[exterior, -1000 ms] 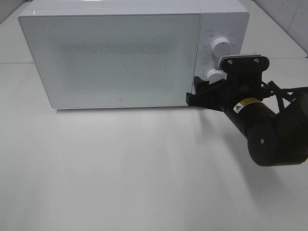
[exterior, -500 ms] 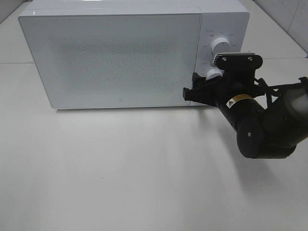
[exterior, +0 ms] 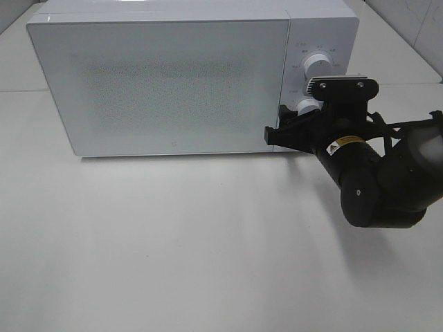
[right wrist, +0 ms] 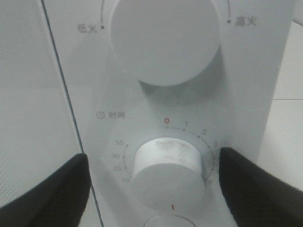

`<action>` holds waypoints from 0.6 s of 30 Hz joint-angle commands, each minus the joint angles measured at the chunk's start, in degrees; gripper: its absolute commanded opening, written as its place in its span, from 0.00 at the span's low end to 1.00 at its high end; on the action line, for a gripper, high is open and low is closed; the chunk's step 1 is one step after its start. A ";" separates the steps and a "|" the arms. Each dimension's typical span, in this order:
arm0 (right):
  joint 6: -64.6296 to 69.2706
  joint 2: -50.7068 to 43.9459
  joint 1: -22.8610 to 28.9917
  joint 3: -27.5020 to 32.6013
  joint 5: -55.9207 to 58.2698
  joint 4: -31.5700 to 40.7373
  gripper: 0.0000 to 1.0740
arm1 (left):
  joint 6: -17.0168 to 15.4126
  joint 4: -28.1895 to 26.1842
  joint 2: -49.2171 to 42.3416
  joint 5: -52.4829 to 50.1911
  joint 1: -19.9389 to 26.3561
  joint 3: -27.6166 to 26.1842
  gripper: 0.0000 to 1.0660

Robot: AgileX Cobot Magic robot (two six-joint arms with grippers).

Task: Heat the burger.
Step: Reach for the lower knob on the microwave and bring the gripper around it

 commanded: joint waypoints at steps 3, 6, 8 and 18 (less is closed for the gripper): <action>-0.63 -0.06 -0.06 -0.69 -9.57 -0.17 0.61 | -0.17 0.11 -0.80 -0.52 0.06 0.17 0.94; -0.63 -0.06 -0.06 -0.69 -9.57 -0.17 0.59 | -0.17 0.11 -0.80 -0.52 0.06 0.17 0.94; -0.63 -0.06 -0.06 -0.69 -9.57 -0.11 0.49 | -0.17 0.11 -0.80 -0.52 0.06 0.17 0.94; 2.06 -0.06 -0.06 -0.69 -9.57 -0.17 0.10 | -0.17 0.11 -0.80 -0.52 0.06 0.17 0.94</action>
